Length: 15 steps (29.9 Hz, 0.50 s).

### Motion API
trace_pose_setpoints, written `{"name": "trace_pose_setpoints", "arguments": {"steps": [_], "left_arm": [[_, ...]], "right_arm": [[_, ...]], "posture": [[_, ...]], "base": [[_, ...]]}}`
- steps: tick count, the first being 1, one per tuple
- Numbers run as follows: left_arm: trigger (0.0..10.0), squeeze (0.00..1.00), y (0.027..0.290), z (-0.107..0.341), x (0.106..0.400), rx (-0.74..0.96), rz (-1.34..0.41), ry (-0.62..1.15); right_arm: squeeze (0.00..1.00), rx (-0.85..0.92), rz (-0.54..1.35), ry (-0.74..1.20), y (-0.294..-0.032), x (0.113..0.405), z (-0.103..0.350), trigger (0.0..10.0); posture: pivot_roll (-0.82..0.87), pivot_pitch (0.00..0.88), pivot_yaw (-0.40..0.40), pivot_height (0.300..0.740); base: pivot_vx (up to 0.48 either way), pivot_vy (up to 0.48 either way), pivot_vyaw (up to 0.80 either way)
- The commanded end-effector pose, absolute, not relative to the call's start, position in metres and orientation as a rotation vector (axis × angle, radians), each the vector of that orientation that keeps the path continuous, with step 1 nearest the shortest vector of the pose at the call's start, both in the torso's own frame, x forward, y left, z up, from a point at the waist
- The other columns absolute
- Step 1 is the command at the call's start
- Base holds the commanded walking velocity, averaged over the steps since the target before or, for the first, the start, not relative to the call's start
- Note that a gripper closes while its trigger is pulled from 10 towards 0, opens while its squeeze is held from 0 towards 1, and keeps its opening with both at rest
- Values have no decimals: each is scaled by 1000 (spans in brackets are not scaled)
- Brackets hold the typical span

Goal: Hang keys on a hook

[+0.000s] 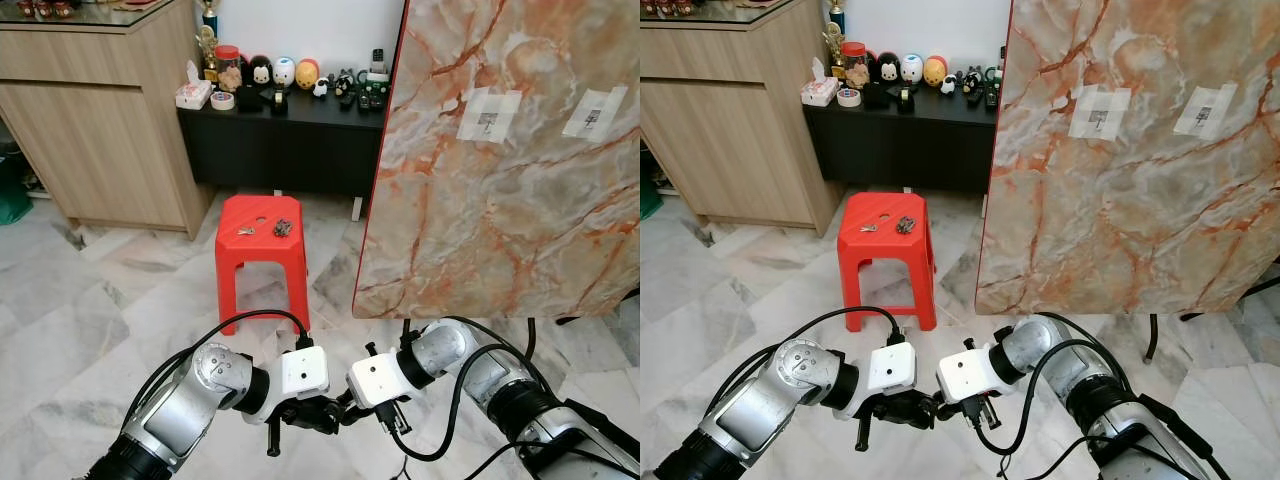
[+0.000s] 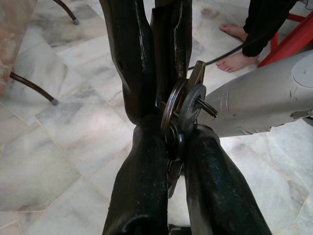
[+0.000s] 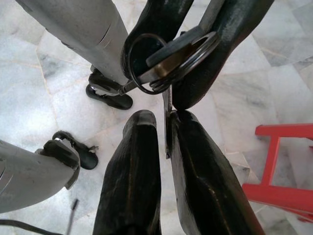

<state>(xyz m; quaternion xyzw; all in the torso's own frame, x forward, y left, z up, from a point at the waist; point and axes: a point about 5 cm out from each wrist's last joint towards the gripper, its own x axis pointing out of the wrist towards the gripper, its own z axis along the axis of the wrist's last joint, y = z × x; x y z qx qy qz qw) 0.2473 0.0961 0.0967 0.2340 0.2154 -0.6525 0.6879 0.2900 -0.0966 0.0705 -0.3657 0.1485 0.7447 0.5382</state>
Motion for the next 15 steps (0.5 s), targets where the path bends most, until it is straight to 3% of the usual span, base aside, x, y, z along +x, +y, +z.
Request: {"name": "trace_pose_setpoints", "arguments": {"steps": [1, 6, 7, 13, 14, 15], "left_arm": [[10000, 0, 90, 118, 255, 541, -1453, 378], [10000, 0, 89, 119, 256, 532, -1456, 372], [10000, 0, 89, 119, 256, 531, -1458, 370], [10000, 0, 87, 121, 256, 524, -1462, 361], [10000, 0, 87, 121, 256, 523, -1463, 361], [10000, 0, 87, 121, 256, 521, -1464, 360]], "right_arm": [[1000, -907, 1806, 425, -103, 285, 62, 10000], [1000, -927, 1768, 404, -102, 289, 64, 10000], [0, -923, 1784, 415, -102, 288, 63, 10000], [0, -923, 1784, 417, -102, 288, 62, 10000], [0, -920, 1783, 415, -101, 288, 62, 7529], [0, -915, 1780, 411, -100, 288, 62, 4157]], "posture": [[117, 0, -123, 728], [115, 0, -122, 728], [115, 0, -122, 728], [115, 0, -122, 728], [115, 0, -120, 728], [115, 0, -120, 728]], "base": [[0, 0, 0], [0, 0, 0], [0, 0, 0], [0, 0, 0], [0, 0, 0], [0, 0, 0]]}}
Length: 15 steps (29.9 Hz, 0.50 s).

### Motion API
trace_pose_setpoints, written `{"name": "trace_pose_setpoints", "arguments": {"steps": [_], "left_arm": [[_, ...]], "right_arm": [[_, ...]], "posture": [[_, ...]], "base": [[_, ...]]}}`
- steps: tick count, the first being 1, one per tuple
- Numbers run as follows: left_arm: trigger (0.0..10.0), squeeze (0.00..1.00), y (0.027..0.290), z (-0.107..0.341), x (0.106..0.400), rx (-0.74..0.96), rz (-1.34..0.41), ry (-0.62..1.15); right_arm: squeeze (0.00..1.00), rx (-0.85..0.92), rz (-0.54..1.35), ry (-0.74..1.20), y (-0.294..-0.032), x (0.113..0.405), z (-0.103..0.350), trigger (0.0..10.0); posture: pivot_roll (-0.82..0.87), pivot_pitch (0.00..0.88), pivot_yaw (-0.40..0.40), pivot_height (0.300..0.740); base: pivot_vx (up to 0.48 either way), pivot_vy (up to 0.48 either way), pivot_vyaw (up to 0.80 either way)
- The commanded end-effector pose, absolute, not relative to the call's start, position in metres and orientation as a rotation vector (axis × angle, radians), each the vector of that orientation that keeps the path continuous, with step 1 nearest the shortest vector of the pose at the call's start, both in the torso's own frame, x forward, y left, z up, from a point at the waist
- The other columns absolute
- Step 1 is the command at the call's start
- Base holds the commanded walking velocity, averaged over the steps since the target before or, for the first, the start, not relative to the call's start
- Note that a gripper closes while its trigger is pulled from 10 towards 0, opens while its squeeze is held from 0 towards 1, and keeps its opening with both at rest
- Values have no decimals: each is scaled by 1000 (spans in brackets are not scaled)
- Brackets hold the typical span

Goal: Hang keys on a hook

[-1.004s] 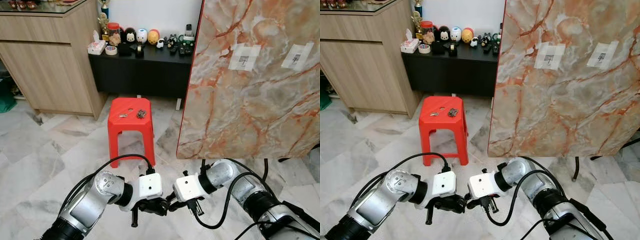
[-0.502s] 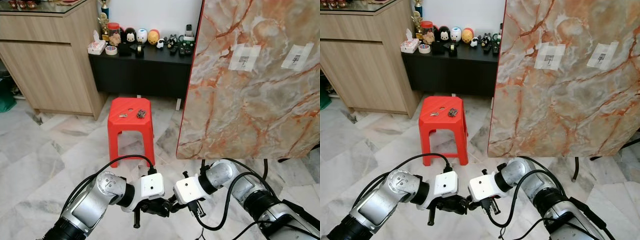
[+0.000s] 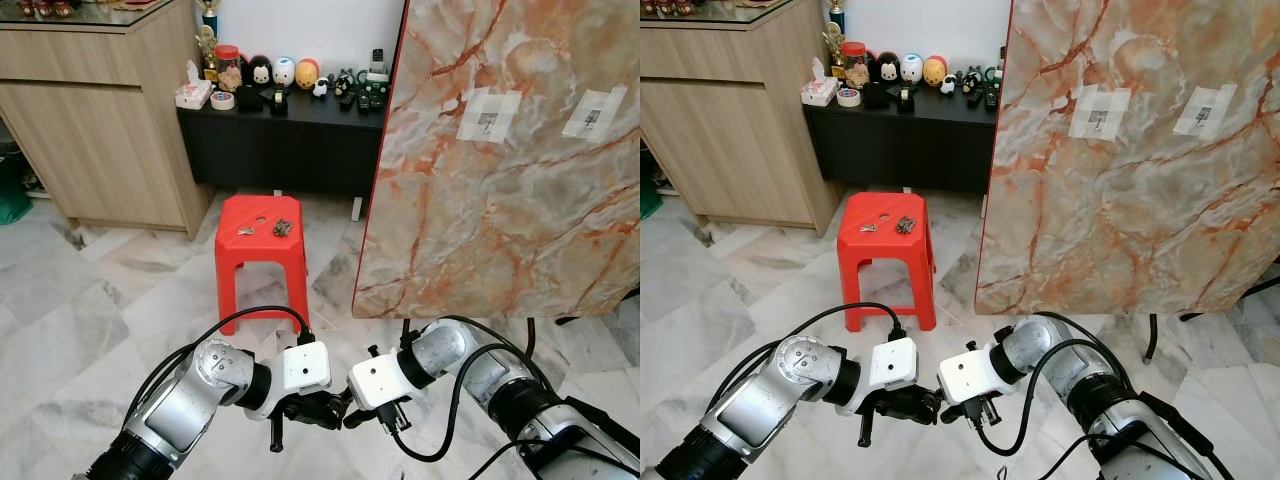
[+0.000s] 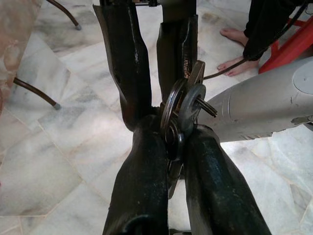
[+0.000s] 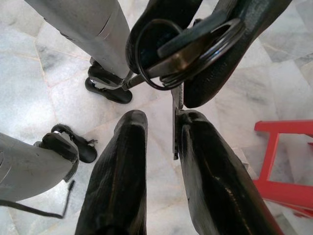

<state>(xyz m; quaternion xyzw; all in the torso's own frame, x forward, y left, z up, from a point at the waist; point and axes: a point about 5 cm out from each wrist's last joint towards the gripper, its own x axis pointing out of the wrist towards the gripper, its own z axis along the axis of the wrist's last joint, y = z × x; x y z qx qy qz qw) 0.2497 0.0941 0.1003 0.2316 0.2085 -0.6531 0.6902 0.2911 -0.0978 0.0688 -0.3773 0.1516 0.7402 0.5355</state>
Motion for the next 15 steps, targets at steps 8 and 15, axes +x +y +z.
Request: {"name": "trace_pose_setpoints", "arguments": {"steps": [8, 15], "left_arm": [[10000, 0, 85, 121, 256, 516, -1468, 357], [10000, 0, 83, 121, 256, 508, -1473, 353]], "right_arm": [[0, -914, 1768, 416, -101, 289, 61, 0], [0, -905, 1757, 406, -98, 289, 61, 0]], "posture": [[115, 0, -120, 728], [115, 0, -120, 728]], "base": [[0, 0, 0], [0, 0, 0]]}}
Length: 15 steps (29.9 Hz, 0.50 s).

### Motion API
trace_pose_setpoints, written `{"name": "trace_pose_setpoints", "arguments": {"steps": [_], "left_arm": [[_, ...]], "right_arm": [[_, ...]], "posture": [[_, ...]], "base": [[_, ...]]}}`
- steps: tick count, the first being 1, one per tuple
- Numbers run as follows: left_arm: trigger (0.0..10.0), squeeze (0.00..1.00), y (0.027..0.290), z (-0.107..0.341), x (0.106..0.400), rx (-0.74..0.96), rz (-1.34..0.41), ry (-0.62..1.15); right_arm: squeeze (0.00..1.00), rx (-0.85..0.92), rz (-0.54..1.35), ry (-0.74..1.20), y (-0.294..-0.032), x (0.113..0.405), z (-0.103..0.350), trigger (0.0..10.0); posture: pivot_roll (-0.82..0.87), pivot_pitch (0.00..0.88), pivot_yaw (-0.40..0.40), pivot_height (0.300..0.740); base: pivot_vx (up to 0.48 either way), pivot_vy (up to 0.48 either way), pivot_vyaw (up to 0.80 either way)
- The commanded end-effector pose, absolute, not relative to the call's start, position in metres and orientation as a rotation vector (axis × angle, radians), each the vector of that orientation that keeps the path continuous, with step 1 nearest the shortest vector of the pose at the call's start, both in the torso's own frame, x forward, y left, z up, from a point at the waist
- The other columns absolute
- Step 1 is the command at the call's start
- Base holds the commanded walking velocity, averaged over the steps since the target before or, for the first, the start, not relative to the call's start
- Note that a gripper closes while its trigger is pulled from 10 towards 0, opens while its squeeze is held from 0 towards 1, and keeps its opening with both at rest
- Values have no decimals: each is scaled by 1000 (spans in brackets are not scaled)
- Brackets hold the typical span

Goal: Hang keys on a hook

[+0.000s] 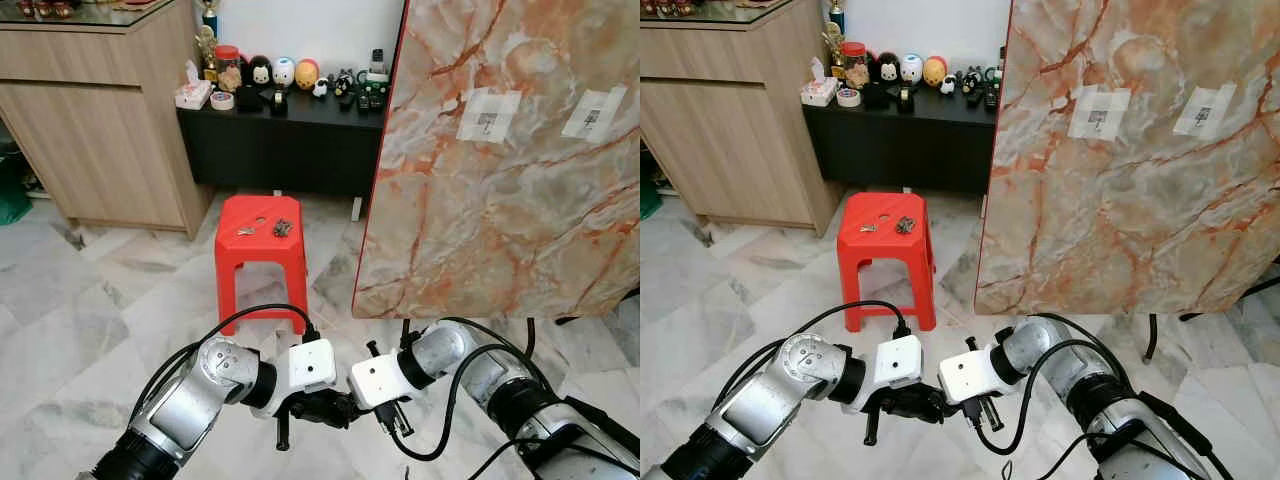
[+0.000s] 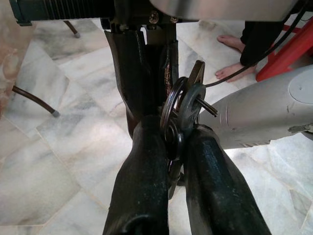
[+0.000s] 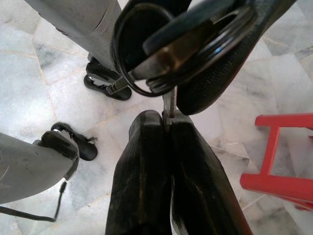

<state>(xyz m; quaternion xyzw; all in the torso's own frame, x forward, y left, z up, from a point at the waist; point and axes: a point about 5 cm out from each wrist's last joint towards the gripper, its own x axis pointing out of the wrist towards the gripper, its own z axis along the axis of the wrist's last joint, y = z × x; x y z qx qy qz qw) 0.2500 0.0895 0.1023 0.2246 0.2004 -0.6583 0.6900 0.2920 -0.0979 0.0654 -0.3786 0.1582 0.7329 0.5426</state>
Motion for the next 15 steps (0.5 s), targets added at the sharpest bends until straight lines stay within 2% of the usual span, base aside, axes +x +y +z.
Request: {"name": "trace_pose_setpoints", "arguments": {"steps": [1, 15], "left_arm": [[10000, 0, 83, 121, 256, 508, -1473, 353], [10000, 0, 84, 118, 258, 552, -1448, 354]], "right_arm": [[0, -905, 1757, 406, -98, 289, 61, 0], [0, -875, 1750, 369, -94, 291, 65, 0]], "posture": [[115, 0, -120, 728], [111, 0, -120, 728]], "base": [[0, 0, 0], [0, 0, 0]]}}
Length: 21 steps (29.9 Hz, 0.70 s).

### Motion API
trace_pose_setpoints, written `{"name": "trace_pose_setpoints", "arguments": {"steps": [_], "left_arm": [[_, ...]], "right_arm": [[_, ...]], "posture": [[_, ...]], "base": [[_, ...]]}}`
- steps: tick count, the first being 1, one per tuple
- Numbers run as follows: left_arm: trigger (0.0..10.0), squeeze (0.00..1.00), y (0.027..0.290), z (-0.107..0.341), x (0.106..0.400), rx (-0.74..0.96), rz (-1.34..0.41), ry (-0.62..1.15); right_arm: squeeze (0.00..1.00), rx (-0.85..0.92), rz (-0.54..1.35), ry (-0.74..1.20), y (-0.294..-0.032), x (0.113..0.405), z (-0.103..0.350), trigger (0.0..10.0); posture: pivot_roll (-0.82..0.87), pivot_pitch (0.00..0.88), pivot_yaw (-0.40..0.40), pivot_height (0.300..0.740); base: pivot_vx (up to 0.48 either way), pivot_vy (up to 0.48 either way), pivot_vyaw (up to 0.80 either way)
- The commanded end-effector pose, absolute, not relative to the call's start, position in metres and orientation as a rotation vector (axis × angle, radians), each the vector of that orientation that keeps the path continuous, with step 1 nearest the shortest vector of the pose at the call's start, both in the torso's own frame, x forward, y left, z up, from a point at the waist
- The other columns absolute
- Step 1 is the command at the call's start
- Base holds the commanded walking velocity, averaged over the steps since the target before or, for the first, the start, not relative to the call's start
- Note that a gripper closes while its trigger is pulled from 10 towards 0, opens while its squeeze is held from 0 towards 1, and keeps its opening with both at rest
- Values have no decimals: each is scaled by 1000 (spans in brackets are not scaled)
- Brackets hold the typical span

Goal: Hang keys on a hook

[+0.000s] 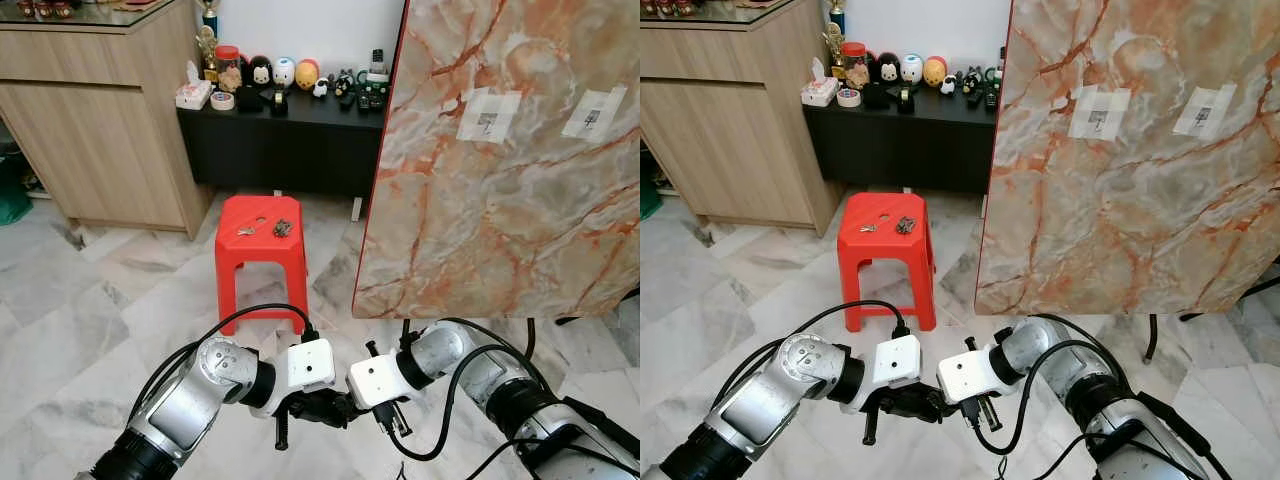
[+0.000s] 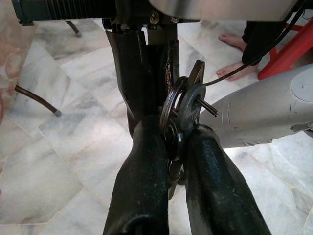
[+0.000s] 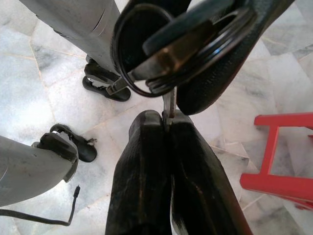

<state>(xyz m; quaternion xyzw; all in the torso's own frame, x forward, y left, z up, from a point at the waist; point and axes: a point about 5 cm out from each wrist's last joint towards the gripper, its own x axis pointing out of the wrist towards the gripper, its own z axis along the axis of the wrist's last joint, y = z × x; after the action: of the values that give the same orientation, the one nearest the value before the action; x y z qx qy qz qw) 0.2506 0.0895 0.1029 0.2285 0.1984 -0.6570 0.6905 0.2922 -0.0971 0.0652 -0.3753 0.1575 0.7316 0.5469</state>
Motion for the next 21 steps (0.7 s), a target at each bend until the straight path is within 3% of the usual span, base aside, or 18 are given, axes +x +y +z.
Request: {"name": "trace_pose_setpoints", "arguments": {"steps": [1, 6, 7, 8, 21], "left_arm": [[10000, 0, 84, 117, 259, 563, -1440, 353], [10000, 0, 84, 116, 260, 577, -1428, 348], [10000, 780, 84, 116, 261, 580, -1423, 349], [10000, 1000, 85, 116, 261, 580, -1421, 351], [10000, 1000, 87, 113, 257, 583, -1452, 385]], "right_arm": [[0, -874, 1747, 367, -93, 291, 65, 0], [0, -863, 1749, 355, -91, 291, 66, 0], [0, -862, 1750, 353, -91, 291, 67, 0], [0, -862, 1751, 352, -91, 291, 67, 0], [0, -859, 1761, 346, -90, 291, 69, 0]], "posture": [[111, 0, -120, 728], [109, 0, -118, 728], [109, 0, -118, 728], [109, 0, -118, 728], [105, 0, -116, 728]], "base": [[0, 0, 0], [0, 0, 0], [0, 0, 0], [0, 0, 0], [0, 0, 0]]}}
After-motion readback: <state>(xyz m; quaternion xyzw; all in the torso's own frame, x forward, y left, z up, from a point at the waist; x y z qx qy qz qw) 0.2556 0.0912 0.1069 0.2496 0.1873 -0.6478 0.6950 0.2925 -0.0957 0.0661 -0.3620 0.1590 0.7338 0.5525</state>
